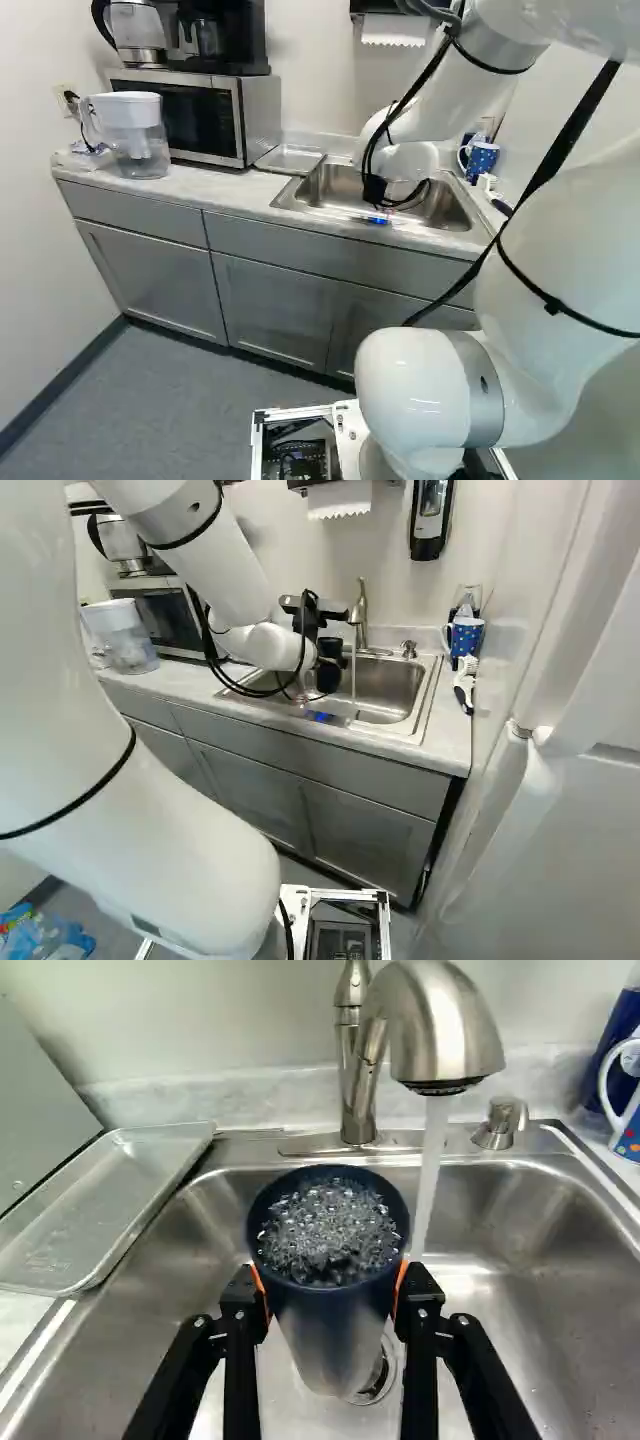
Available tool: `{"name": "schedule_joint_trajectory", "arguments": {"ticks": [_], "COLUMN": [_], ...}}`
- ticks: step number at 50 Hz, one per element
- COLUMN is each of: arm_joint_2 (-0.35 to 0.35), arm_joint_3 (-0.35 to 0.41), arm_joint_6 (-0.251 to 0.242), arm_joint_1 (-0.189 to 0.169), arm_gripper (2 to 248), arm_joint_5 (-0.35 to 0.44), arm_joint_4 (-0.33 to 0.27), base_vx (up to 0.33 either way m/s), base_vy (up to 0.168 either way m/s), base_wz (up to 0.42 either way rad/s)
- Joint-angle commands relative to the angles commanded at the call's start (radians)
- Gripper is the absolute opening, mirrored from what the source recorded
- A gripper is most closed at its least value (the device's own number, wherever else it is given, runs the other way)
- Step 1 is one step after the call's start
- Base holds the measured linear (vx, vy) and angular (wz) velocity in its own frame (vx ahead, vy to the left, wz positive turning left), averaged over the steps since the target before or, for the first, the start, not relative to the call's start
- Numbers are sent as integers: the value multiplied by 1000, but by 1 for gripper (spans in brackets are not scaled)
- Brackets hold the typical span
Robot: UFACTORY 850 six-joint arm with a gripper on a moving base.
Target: Rinse the cup and place it in the tray
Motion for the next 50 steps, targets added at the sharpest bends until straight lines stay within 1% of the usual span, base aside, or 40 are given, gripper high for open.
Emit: {"name": "schedule_joint_trajectory", "arguments": {"ticks": [14, 36, 50], "arm_joint_2": [-21, -87, -77], "arm_joint_3": [-20, -120, -141], "arm_joint_6": [0, 0, 0], "arm_joint_1": [46, 95, 117], "arm_gripper": [126, 126, 126], "arm_joint_5": [0, 0, 0], "arm_joint_4": [0, 0, 0], "base_vx": [0, 0, 0], "base_vy": [0, 0, 0], "base_wz": [0, 0, 0]}}
